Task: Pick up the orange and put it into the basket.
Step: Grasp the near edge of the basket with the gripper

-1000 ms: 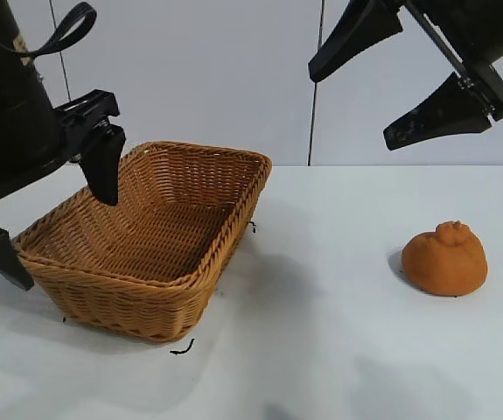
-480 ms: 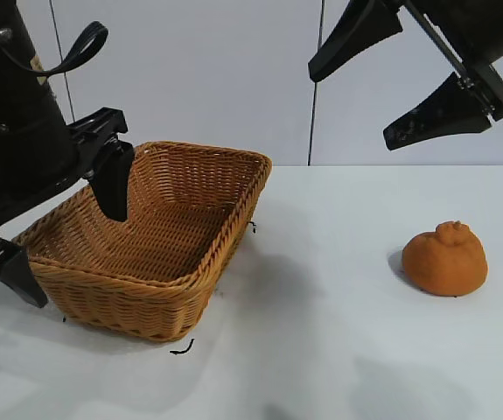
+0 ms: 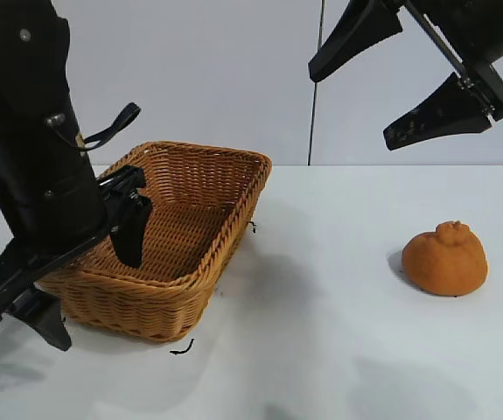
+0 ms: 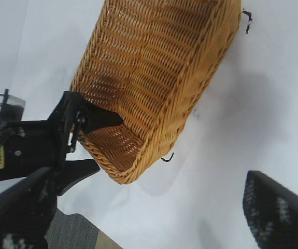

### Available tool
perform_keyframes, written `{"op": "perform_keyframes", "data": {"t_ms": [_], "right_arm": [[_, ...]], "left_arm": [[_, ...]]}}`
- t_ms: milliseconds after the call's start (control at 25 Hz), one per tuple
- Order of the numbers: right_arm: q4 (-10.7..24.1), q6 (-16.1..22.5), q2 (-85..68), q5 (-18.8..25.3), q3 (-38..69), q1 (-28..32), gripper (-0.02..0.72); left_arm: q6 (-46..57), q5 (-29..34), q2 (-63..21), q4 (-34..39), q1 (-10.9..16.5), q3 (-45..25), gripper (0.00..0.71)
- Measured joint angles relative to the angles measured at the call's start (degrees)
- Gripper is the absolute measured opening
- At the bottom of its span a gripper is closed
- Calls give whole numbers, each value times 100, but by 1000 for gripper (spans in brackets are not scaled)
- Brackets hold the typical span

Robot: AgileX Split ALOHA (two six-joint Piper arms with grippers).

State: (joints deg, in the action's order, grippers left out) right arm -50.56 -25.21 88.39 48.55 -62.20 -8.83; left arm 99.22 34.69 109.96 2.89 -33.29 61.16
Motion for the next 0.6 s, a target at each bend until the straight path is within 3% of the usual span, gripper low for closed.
{"op": "perform_keyframes", "data": {"t_ms": [480,600], "right_arm": [[153,0,0,0,0,0,696],[166,0,0,-4,0,0,696]], "left_arm": [[0,-4,23,18,169,0,569],[0,-4,23,11,169,0,501]]}}
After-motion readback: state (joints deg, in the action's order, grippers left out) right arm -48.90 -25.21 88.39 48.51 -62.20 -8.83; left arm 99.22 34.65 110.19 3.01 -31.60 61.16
